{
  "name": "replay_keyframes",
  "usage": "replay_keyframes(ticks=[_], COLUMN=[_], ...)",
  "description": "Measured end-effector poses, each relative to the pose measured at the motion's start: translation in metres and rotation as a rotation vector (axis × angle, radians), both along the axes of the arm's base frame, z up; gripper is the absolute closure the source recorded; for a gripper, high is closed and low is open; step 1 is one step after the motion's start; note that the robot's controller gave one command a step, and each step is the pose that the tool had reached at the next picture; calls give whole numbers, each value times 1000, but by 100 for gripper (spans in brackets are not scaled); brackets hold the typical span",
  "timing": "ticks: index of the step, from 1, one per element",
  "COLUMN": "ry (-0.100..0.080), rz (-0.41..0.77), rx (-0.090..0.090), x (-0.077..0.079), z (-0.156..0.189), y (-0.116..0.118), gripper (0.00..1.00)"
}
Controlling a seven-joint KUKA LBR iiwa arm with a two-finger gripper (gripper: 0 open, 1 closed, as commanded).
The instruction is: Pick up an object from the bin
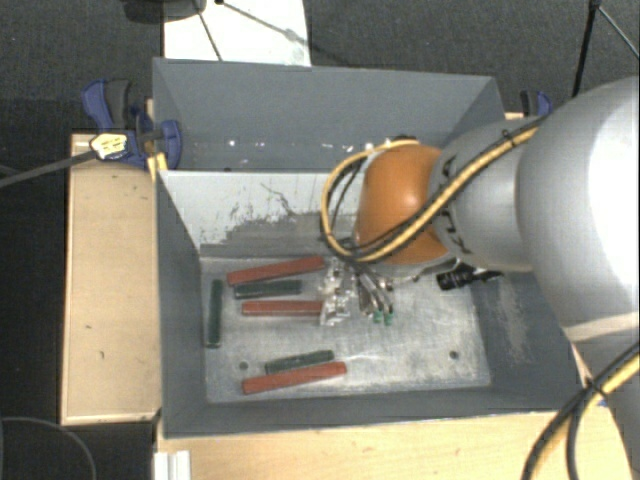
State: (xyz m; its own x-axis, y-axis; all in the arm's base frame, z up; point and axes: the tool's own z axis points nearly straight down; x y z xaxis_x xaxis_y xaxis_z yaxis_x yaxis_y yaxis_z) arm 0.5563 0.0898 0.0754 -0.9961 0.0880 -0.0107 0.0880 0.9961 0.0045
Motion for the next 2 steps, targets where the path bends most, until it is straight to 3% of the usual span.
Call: replay_keyframes(ticks=[1, 2], ry=[0, 1], rz=[1, -104], rx=[0, 0], x=[0, -22], z=[0, 180], y=[0, 12], gripper=[100, 100])
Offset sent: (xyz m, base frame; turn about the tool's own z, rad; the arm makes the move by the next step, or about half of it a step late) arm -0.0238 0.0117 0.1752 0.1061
